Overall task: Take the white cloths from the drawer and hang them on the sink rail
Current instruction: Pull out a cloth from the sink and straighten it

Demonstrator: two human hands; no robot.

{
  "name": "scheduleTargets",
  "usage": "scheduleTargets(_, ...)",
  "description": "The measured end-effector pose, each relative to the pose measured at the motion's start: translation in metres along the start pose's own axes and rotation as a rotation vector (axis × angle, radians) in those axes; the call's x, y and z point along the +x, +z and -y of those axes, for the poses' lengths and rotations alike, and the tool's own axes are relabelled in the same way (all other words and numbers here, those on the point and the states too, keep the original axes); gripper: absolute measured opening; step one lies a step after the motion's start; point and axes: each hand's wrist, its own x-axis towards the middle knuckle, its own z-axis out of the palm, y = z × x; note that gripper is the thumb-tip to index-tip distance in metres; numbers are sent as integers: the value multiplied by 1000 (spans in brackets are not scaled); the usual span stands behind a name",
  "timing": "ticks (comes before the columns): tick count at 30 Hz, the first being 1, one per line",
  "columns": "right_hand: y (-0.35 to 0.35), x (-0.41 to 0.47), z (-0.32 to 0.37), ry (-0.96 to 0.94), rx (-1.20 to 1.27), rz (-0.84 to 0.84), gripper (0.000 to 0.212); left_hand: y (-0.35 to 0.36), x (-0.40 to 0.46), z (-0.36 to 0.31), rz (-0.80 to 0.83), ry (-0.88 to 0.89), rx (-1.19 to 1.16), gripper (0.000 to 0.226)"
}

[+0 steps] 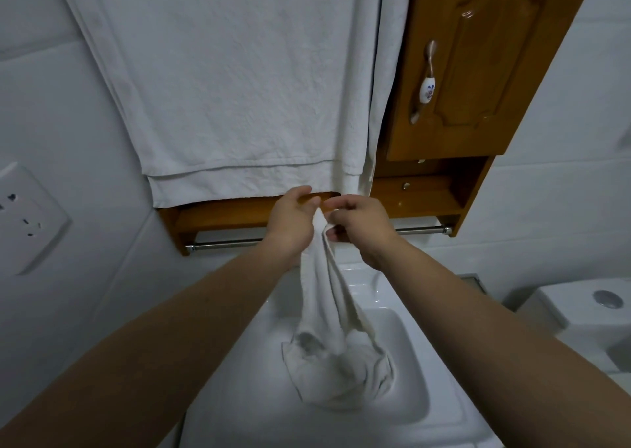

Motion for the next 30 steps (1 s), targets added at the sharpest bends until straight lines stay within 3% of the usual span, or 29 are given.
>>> scheduleTargets(3,-5,-2,3,2,33,18,26,-5,0,-1,8,26,15,43)
scheduleTargets(7,0,-1,-2,-152,-307,-52,29,-3,-4,3,20,49,105,44)
scheduleTargets(11,2,-3,-3,-252,-479,-29,32,-3,-6,4,22,128,266,39)
scheduleTargets(17,-13,2,-3,-118,-289,131,46,-9,-9,6,131,117,277,44)
scheduleTargets(19,-18,1,-4,-101,-262,177,39,-10,-11,6,189,97,239,47)
scheduleTargets(24,-20,5,-10,-231,-500,48,17,-7,-11,10,293,39,73,56)
scheduleTargets(30,-21,2,-10,-366,-563,-15,9,-12,-12,10,325,-29,-187,57)
